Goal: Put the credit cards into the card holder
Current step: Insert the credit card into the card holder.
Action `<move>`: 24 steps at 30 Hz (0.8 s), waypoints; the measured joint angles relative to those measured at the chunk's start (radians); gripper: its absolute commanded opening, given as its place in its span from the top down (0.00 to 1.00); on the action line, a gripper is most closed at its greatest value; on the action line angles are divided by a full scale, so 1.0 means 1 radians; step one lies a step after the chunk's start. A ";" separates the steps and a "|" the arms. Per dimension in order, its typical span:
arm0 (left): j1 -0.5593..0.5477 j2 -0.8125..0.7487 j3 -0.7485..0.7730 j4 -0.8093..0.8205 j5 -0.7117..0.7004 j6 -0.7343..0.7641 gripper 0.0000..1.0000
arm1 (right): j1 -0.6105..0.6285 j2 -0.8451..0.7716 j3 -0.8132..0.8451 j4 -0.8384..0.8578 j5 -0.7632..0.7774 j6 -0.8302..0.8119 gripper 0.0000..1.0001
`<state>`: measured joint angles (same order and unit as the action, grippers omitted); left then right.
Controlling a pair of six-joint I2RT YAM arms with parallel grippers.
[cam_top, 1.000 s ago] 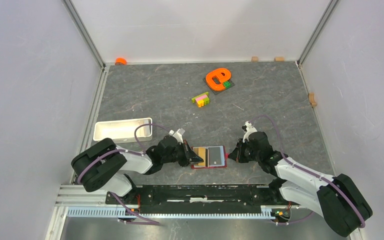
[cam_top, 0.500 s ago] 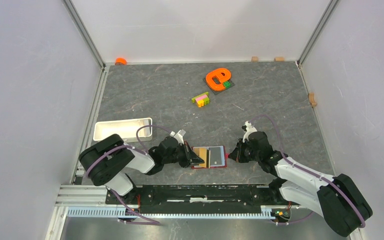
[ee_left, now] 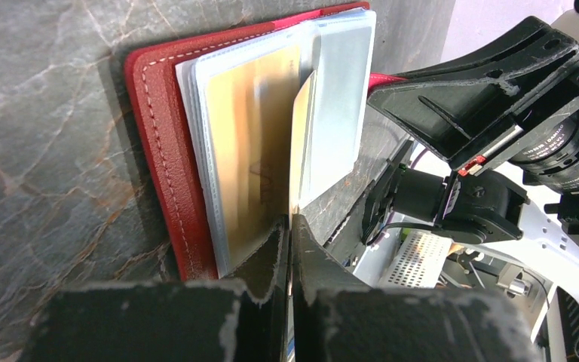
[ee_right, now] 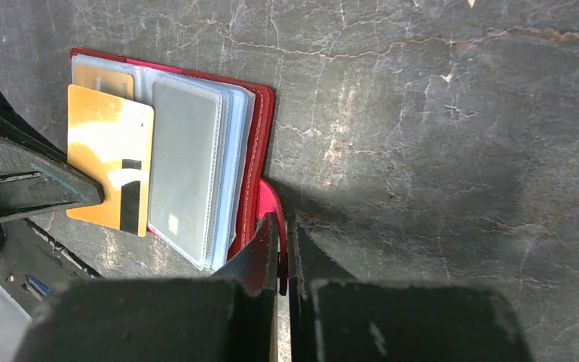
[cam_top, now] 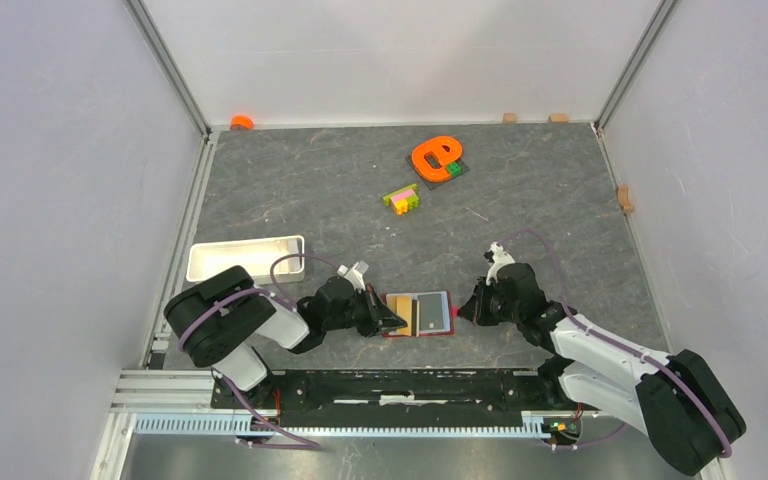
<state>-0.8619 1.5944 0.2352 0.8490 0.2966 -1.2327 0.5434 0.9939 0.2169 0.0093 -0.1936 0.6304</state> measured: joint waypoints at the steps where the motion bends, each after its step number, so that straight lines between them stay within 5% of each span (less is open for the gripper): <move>1: 0.000 0.000 -0.002 0.001 -0.003 -0.002 0.98 | 0.000 -0.001 0.000 -0.002 0.001 0.000 1.00; 24: -0.005 0.083 -0.005 0.126 0.003 -0.036 0.98 | 0.000 -0.011 0.005 -0.024 0.014 -0.007 1.00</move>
<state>-0.8665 1.6772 0.2298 0.9752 0.3000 -1.2690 0.5434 0.9825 0.2218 -0.0147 -0.1791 0.6231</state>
